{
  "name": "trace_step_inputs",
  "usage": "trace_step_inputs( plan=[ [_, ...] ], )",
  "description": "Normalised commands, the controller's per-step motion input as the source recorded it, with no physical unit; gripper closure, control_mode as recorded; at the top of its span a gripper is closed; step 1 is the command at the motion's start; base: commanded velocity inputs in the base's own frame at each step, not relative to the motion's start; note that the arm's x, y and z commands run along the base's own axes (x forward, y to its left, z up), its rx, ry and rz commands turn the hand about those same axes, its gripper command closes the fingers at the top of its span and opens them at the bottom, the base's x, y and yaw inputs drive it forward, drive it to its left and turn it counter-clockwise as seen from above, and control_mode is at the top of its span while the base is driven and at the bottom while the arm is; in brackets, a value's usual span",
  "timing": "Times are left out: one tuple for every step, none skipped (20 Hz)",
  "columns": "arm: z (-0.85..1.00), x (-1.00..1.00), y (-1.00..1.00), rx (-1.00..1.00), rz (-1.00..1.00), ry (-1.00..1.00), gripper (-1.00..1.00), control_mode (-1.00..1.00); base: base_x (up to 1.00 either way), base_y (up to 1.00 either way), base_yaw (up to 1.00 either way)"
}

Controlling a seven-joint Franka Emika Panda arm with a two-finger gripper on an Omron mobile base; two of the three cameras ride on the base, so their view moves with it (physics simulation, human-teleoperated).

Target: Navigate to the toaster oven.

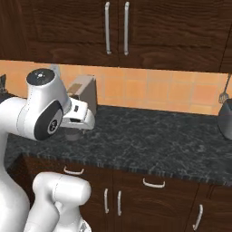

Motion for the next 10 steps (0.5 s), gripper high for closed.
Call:
trace_step_inputs(
  plan=[
    [0.0,0.0,0.0,0.0,0.0,0.0,-1.0,1.0,-0.61,-1.0,0.0],
    [0.0,0.0,0.0,0.0,0.0,0.0,-1.0,1.0,-0.53,-1.0,0.0],
    [0.0,0.0,0.0,0.0,0.0,0.0,-1.0,1.0,-0.39,-1.0,0.0],
    [0.0,0.0,0.0,0.0,0.0,0.0,-1.0,1.0,-0.31,-1.0,0.0],
    [0.0,0.0,0.0,0.0,0.0,0.0,-1.0,1.0,-0.19,-1.0,0.0],
    [0.0,0.0,0.0,0.0,0.0,0.0,-1.0,1.0,-0.14,-1.0,0.0],
    [0.0,0.0,0.0,0.0,0.0,0.0,-1.0,1.0,0.0,-1.0,0.0],
    [0.0,0.0,0.0,0.0,0.0,0.0,-1.0,1.0,0.0,-1.0,-0.04],
    [0.0,0.0,0.0,0.0,0.0,0.0,-1.0,1.0,0.0,-1.0,-0.1],
    [0.0,0.0,0.0,0.0,0.0,0.0,-1.0,1.0,0.04,-1.0,-0.19]
  ],
)
